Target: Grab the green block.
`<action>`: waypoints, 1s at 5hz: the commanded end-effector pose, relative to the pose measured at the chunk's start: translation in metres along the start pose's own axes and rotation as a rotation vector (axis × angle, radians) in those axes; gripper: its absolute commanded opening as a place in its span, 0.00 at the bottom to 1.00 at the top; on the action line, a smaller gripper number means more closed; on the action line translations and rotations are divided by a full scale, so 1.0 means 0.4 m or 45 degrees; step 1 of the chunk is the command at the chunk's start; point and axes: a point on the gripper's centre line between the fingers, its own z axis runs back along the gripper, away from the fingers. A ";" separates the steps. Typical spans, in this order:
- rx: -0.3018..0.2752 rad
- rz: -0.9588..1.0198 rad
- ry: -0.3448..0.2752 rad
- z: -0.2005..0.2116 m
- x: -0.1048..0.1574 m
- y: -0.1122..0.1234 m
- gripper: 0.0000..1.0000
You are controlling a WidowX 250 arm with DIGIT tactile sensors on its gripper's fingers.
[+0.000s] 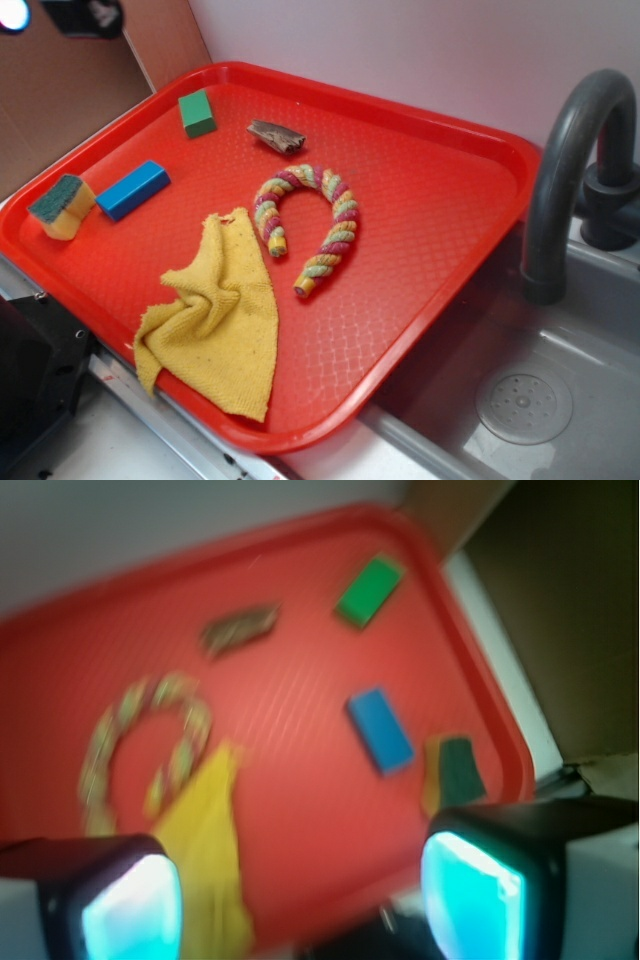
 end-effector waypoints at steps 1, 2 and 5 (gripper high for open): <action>0.173 0.613 -0.357 -0.119 0.150 0.105 1.00; 0.210 0.675 -0.436 -0.200 0.200 0.132 1.00; 0.327 0.662 -0.478 -0.387 0.279 0.116 1.00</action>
